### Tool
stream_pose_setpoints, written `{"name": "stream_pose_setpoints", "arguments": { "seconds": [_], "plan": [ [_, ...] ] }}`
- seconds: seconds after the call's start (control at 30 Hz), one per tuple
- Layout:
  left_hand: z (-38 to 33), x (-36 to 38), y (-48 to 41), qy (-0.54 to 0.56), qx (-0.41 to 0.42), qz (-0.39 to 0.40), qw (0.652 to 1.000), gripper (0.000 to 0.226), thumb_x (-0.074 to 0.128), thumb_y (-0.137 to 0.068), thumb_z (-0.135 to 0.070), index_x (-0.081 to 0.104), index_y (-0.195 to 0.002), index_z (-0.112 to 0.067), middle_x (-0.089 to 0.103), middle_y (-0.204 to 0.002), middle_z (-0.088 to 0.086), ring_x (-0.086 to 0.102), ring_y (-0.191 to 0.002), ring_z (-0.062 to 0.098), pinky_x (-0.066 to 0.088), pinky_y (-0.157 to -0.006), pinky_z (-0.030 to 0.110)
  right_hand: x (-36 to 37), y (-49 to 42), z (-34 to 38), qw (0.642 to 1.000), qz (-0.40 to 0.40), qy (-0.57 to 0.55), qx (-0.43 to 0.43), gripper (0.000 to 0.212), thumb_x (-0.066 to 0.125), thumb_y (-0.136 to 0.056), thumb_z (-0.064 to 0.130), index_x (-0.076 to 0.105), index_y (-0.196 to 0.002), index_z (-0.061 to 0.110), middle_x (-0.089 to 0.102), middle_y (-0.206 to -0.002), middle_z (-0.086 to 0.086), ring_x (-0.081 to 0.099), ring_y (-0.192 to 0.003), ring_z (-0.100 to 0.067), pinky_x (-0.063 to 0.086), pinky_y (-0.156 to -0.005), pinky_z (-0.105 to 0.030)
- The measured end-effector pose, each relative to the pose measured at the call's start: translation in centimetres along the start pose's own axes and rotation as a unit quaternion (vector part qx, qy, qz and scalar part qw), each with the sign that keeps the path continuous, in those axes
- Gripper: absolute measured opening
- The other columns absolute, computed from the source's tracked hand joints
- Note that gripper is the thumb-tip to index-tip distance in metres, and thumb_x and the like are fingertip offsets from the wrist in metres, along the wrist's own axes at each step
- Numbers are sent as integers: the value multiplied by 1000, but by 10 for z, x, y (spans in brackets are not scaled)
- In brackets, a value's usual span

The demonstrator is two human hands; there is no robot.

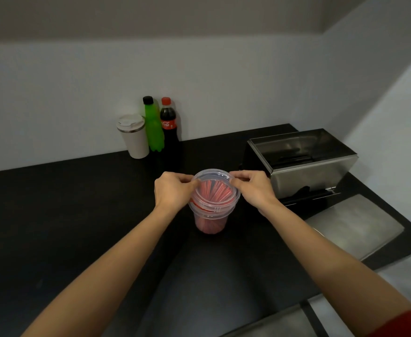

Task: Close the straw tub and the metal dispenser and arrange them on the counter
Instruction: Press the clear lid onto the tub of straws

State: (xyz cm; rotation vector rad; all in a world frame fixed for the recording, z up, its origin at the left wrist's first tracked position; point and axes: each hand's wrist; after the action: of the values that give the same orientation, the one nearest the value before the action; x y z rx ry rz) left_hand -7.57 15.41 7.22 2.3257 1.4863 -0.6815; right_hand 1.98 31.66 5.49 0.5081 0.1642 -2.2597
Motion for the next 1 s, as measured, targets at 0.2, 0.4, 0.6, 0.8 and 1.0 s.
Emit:
{"name": "stream_pose_setpoints", "arguments": {
  "seconds": [0.2, 0.4, 0.6, 0.8, 1.0],
  "plan": [
    [4, 2, -1, 18, -6, 3, 1000, 23, 69, -81, -25, 69, -104, -17, 71, -93, 0, 68, -75, 11, 58, -73, 34, 1, -1, -1, 1000, 6, 16, -14, 29, 66, -84, 19, 65, -113, 17, 66, -112, 2, 54, -87, 1, 43, -76, -18],
    [11, 2, -3, 33, -29, 6, 999, 22, 69, -81, -23, 69, -103, -19, 70, -91, -3, 68, -64, 7, 59, -63, 27, 5, 1, -2, 998, 11, 48, -35, 28, 66, -85, 20, 66, -112, 17, 65, -98, 8, 56, -79, 5, 42, -62, -10],
    [20, 5, -2, 60, -42, 19, 997, 23, 69, -82, -23, 69, -104, -20, 70, -95, -3, 68, -73, 7, 59, -69, 32, 9, 2, -4, 995, -2, 78, -57, 29, 65, -86, 21, 65, -114, 16, 62, -95, 11, 54, -75, 6, 42, -58, -8],
    [23, 7, 4, 70, -11, 11, 997, 27, 65, -85, -24, 67, -110, -17, 69, -106, -2, 67, -85, 8, 58, -75, 34, 20, 9, -12, 986, -57, 103, -118, 33, 61, -88, 21, 62, -119, 12, 56, -94, 7, 56, -84, -3, 41, -68, -7],
    [26, 12, 9, 22, 65, -23, 997, 34, 61, -89, -25, 62, -120, -13, 65, -115, -1, 61, -96, 5, 51, -82, 23, 27, 11, -17, 982, -79, 100, -137, 34, 57, -91, 22, 59, -123, 11, 54, -95, 4, 55, -85, -5, 43, -77, -14]
  ]
}}
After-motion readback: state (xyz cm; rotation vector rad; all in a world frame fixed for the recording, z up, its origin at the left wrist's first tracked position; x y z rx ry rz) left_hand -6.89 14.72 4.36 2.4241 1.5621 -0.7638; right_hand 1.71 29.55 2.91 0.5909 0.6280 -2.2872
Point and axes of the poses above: each hand's wrist, its own y-axis away from the middle knuckle, its own x-axis out of the palm, z = x × y
